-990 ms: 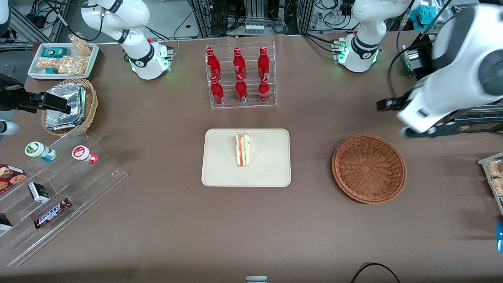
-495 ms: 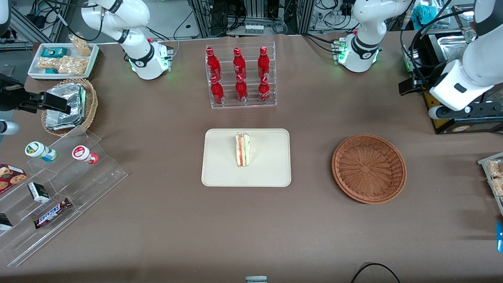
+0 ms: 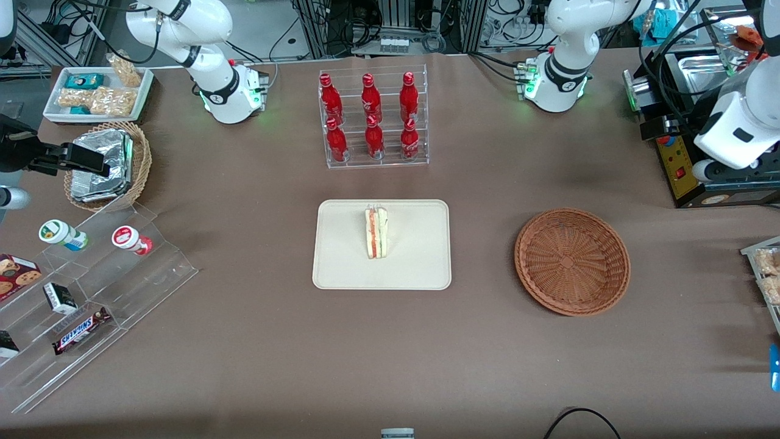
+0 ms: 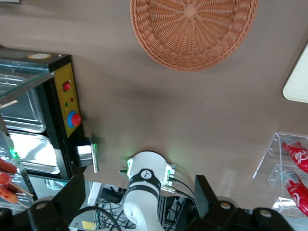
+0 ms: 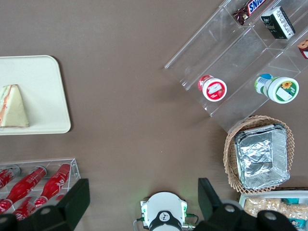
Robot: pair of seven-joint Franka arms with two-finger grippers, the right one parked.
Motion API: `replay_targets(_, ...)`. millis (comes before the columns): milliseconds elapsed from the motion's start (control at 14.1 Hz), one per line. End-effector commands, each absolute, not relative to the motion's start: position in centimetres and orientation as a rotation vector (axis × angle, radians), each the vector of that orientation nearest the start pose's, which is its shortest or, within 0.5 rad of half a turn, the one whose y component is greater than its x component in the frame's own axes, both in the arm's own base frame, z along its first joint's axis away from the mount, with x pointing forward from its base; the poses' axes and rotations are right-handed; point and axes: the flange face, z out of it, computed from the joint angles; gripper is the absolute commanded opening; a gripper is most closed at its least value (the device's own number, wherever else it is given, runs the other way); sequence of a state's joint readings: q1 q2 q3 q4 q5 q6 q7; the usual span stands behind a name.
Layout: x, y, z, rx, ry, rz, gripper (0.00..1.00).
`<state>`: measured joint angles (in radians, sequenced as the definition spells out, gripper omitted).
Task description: Place sandwich from basket to tray
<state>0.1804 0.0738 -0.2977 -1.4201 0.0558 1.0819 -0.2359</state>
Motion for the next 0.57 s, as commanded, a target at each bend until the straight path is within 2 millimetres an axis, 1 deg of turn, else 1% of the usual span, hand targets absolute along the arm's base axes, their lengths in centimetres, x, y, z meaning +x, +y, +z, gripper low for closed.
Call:
replay_targets(0,50.2,-6.1,63.6,-3.032,-0.156,0.567,1.0)
replay_targets(71,50.2,-7.3,63.4,-3.025,-0.134,0.565,1.0)
replay_targets(141,50.4,-7.5,63.5,-3.024,-0.125,0.562,1.0)
replay_targets(212,51.0,-7.6,63.4,-3.03,-0.123,0.562,1.0)
replay_targets(283,51.2,-7.6,63.9,-3.041,-0.125,0.557,1.0)
replay_targets(495,51.5,-7.4,63.8,-3.05,-0.127,0.556,1.0)
